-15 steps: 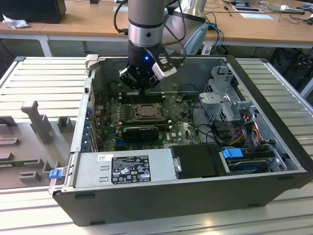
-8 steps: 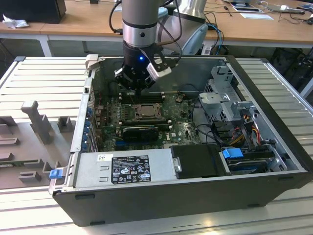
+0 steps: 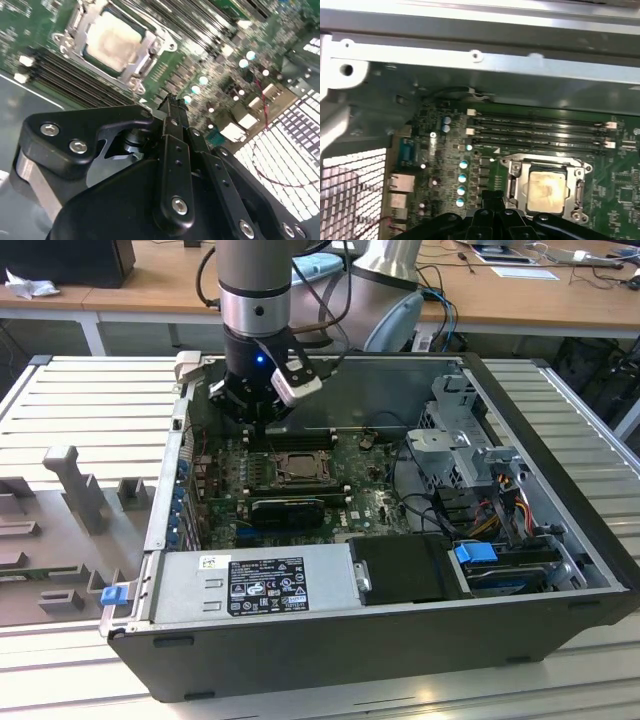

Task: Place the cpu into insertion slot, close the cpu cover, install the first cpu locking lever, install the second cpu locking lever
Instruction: 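Install the first cpu locking lever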

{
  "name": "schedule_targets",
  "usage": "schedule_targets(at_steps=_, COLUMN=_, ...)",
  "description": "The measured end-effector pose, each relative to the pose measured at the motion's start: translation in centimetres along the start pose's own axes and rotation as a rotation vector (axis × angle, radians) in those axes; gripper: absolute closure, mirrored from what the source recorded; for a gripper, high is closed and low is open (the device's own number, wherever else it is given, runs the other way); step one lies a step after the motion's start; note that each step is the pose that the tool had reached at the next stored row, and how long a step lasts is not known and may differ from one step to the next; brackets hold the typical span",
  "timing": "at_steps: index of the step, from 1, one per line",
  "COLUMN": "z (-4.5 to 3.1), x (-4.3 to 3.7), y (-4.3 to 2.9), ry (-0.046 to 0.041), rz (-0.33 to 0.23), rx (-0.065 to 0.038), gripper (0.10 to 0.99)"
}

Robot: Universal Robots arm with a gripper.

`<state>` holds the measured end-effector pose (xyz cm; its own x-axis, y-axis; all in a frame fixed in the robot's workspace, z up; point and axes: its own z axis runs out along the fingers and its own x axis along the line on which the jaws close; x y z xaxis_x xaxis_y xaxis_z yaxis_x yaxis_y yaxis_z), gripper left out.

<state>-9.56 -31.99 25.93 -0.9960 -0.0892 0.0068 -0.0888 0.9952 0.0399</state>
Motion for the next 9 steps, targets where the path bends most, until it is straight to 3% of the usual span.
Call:
schedule_targets(at_steps=4, z=0.02, x=0.78, y=0.46, ry=-0.0011, rz=0.000, rx=-0.003, gripper=0.980)
schedule_targets(at_steps=9, z=0.07, x=0.80, y=1.63, ry=-0.0020, rz=0.000, rx=-0.011, gripper=0.980)
